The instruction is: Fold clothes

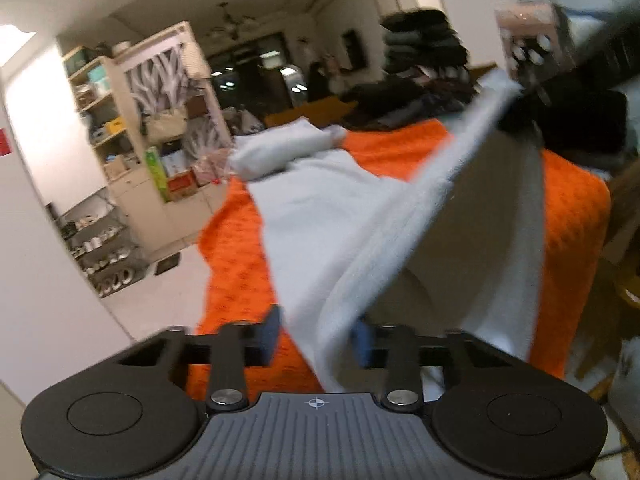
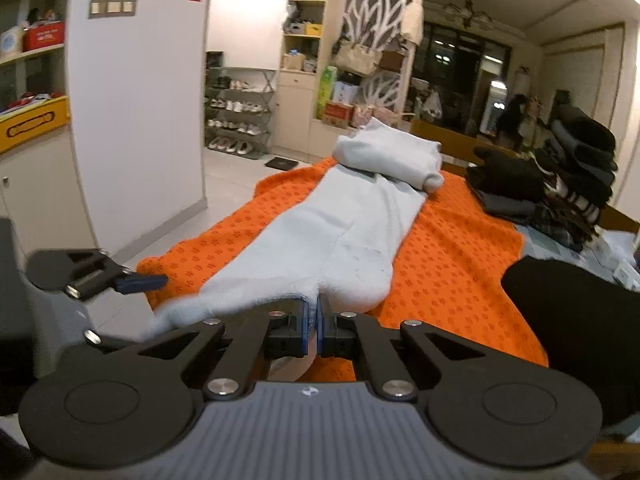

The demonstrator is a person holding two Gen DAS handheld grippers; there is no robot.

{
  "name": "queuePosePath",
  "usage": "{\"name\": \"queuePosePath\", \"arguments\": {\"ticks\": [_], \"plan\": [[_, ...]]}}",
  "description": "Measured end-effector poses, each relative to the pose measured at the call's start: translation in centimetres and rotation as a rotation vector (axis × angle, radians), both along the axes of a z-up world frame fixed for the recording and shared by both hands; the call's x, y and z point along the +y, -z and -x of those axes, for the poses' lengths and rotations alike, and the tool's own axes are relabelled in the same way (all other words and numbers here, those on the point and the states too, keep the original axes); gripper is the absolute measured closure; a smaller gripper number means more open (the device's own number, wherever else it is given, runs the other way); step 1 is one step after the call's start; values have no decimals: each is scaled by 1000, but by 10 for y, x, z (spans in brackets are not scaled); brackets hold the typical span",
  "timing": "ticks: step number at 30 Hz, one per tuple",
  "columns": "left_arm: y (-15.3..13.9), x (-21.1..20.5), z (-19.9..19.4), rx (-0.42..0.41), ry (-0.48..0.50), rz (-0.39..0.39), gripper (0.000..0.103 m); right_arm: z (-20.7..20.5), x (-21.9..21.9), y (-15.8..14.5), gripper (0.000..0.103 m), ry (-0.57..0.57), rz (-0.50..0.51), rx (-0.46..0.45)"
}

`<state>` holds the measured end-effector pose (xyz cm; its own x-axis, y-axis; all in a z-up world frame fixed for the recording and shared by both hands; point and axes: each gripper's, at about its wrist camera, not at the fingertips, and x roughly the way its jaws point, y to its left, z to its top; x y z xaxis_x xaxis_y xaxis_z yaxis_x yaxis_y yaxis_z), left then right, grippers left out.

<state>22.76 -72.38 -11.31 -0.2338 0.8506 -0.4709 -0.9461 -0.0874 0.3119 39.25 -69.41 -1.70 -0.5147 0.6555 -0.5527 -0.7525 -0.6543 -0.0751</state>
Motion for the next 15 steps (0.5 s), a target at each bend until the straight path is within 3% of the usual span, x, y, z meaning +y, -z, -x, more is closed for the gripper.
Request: {"name": "queuePosePath", "arguments": {"ticks": [3,6,9,11,13,15], "plan": [[-17,-3,9,-3,-19,-23,73,-4,2,7,98,40,15,21],[-29,-1,14,-43,23,-14,97,-6,1,16,97,73,12,41],[-48,0,14,-113,57,-15,97,-6,-1,26,97,114,-2,51],[-64,0,14,-146,79,-26,97,-8,-1,34,89,154,-8,59],[-75,3,13,-156,102,-28,97,-12,0,42,72,197,5,95],[-84,8,16,-175,117,-11,97,-13,-1,52,64,238,25,136]]}}
